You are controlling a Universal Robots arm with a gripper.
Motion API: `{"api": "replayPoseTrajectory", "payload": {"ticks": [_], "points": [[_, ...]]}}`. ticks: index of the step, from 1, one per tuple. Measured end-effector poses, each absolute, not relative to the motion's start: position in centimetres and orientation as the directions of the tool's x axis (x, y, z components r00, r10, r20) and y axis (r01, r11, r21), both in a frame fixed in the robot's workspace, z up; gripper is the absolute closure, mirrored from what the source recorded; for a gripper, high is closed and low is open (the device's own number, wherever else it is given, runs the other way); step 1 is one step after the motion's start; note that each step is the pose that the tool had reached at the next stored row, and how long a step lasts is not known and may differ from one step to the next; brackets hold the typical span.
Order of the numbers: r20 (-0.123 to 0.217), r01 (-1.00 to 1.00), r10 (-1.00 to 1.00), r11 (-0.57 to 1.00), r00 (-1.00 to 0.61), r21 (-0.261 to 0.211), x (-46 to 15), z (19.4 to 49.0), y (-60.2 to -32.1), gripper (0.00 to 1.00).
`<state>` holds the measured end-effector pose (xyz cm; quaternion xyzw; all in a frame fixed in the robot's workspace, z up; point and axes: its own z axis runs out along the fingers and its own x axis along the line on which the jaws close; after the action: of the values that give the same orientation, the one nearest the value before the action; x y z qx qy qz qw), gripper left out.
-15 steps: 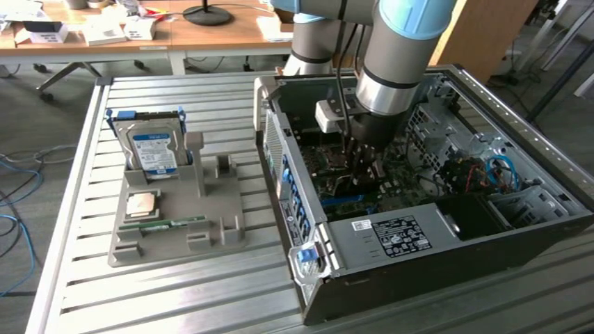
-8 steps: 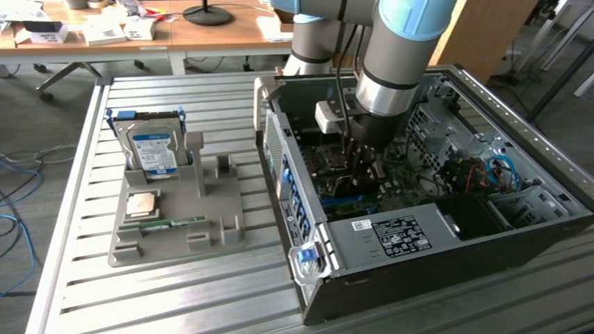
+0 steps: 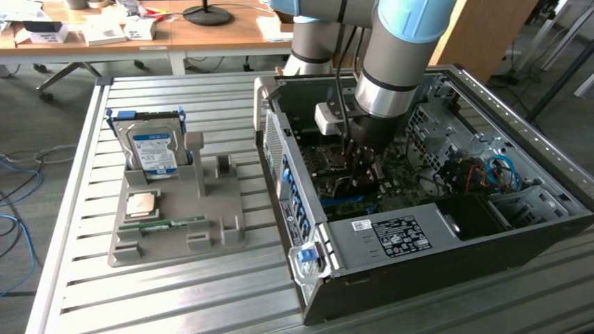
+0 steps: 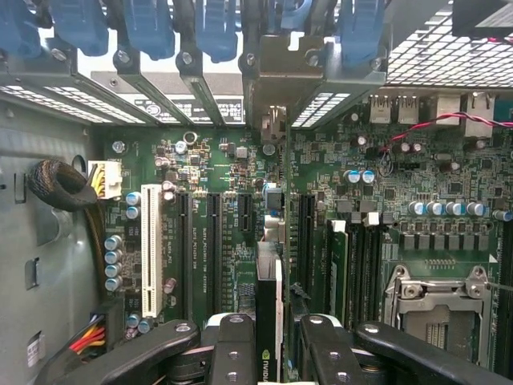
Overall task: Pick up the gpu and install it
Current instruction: 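Insert the gpu into the slot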
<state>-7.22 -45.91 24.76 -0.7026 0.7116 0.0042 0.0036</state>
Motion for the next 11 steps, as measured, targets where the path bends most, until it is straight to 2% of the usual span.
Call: {"api": "replayPoseTrajectory", "payload": {"ticks": [11], "points": [[-0.011, -1.000, -1.000, 0.013, -0.013, 0.001, -7.22, 24.53, -45.91, 0.74]]}}
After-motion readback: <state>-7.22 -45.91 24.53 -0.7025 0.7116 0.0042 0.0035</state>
